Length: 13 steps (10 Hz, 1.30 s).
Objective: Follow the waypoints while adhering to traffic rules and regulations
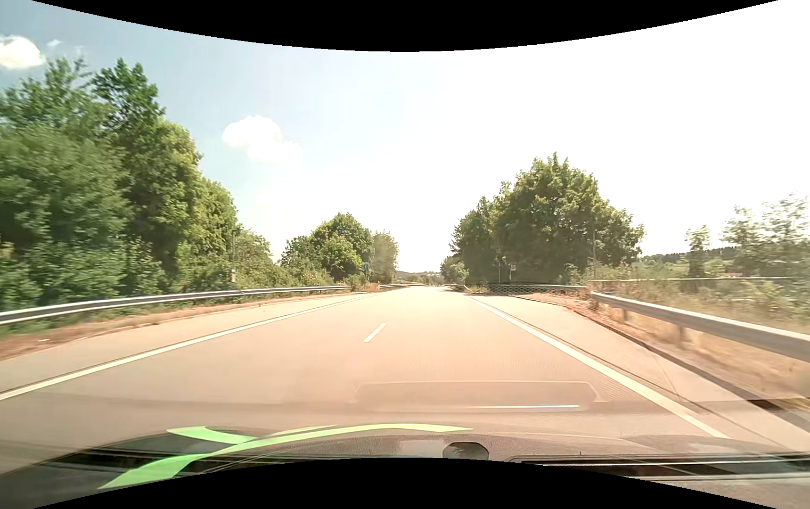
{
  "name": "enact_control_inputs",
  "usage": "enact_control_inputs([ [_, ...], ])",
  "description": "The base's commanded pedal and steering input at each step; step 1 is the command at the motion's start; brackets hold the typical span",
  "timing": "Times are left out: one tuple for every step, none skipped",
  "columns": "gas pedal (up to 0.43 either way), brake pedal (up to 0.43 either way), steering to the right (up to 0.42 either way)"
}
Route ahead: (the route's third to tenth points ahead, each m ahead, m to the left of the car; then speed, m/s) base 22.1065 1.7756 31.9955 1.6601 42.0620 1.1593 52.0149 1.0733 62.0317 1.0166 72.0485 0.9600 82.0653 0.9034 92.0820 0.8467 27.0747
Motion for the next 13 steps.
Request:
enact_control_inputs([
  [0.240, 0.000, 0.003],
  [0.248, 0.000, 0.003],
  [0.248, 0.000, 0.002],
  [0.248, 0.000, 0.002],
  [0.248, 0.000, 0.002],
  [0.248, 0.000, 0.002],
  [0.240, 0.000, 0.002],
  [0.240, 0.000, 0.001],
  [0.240, 0.000, 0.001],
  [0.220, 0.000, 0.001],
  [0.220, 0.000, 0.001],
  [0.209, 0.000, 0.001],
  [0.209, 0.000, 0.001],
])
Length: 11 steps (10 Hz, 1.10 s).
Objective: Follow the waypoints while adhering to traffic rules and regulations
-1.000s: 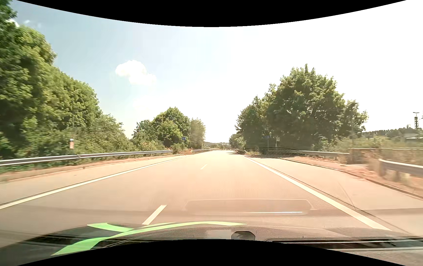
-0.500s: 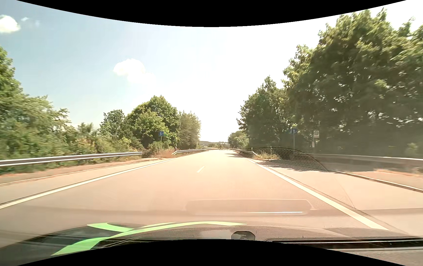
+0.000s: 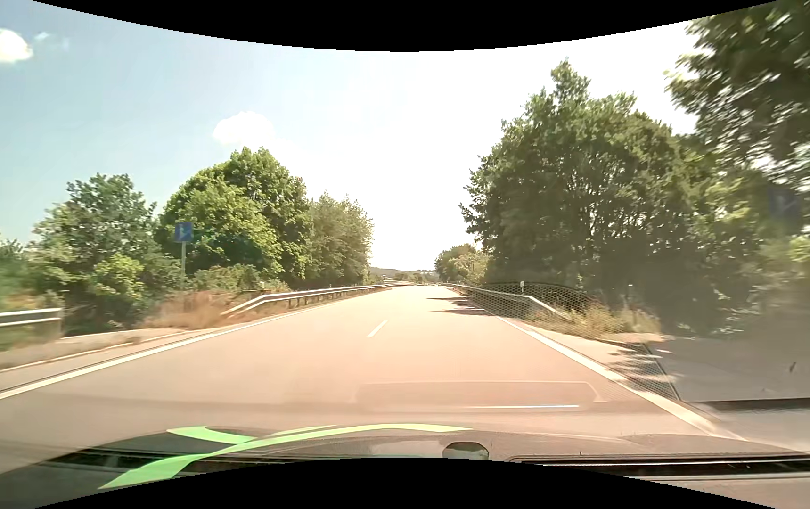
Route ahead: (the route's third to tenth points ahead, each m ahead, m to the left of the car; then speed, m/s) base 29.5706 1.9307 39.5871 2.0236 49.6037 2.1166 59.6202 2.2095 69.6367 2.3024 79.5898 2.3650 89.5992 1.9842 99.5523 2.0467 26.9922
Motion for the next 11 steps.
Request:
enact_control_inputs([
  [0.209, 0.000, 0.000],
  [0.209, 0.000, 0.001],
  [0.209, 0.000, 0.001],
  [0.209, 0.000, -0.001],
  [0.209, 0.000, -0.002],
  [0.197, 0.000, -0.002],
  [0.197, 0.000, -0.002],
  [0.197, 0.000, -0.003],
  [0.197, 0.000, -0.003],
  [0.197, 0.000, -0.003],
  [0.197, 0.000, -0.003],
])
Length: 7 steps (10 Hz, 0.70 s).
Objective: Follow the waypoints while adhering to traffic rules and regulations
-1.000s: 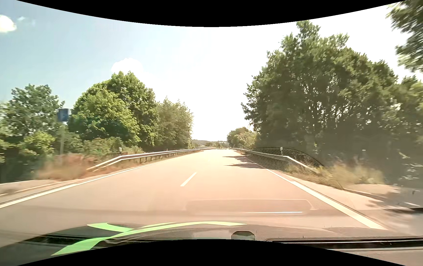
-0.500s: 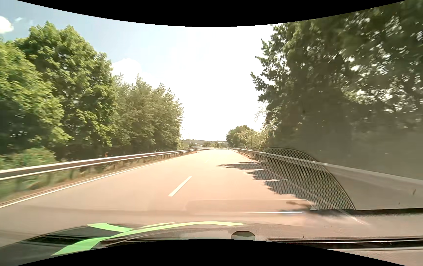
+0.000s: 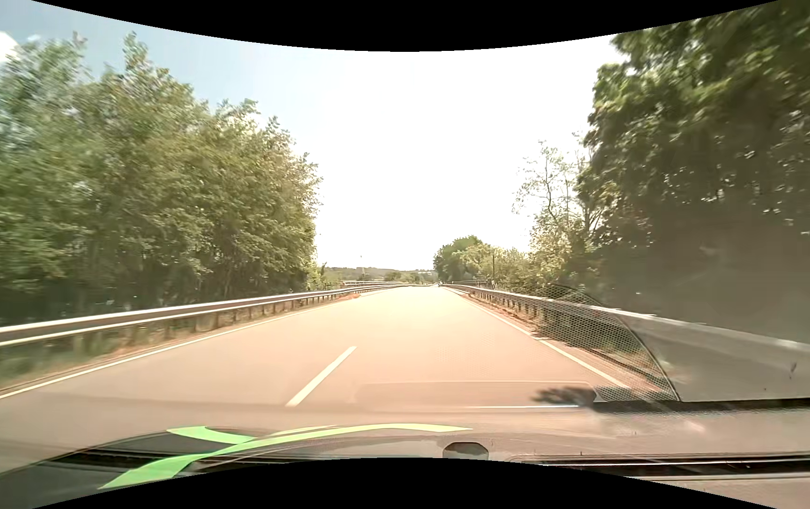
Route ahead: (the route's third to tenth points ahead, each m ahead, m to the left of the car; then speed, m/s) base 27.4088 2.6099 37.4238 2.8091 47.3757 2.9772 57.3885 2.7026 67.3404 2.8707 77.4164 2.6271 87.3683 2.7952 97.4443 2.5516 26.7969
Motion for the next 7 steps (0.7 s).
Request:
enact_control_inputs([
  [0.197, 0.000, -0.003],
  [0.197, 0.000, -0.003],
  [0.197, 0.000, -0.002],
  [0.197, 0.000, -0.002],
  [0.197, 0.000, -0.002],
  [0.197, 0.000, -0.002],
  [0.197, 0.000, -0.002],
])
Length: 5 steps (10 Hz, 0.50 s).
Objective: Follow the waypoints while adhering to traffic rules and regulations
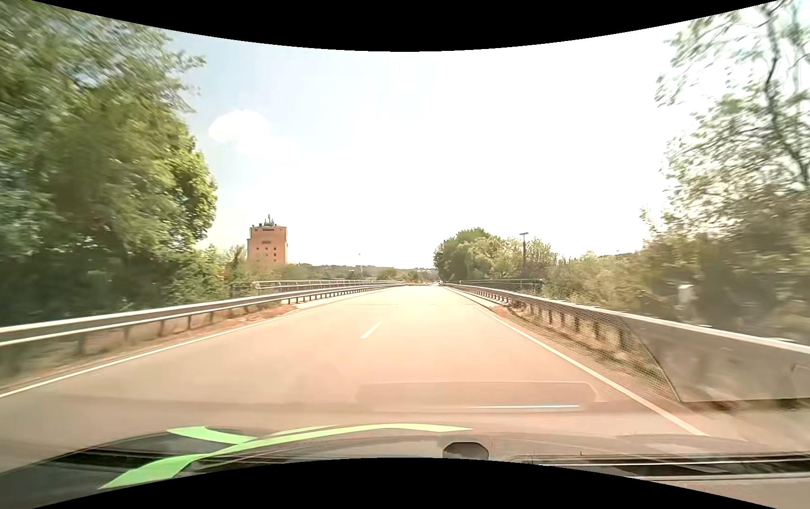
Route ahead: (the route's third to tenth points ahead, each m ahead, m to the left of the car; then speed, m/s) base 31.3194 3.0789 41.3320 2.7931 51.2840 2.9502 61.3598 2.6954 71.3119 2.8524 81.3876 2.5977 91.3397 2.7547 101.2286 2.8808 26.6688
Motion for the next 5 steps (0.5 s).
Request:
enact_control_inputs([
  [0.197, 0.000, -0.002],
  [0.197, 0.000, -0.002],
  [0.209, 0.000, -0.002],
  [0.209, 0.000, -0.002],
  [0.209, 0.000, -0.002],
])
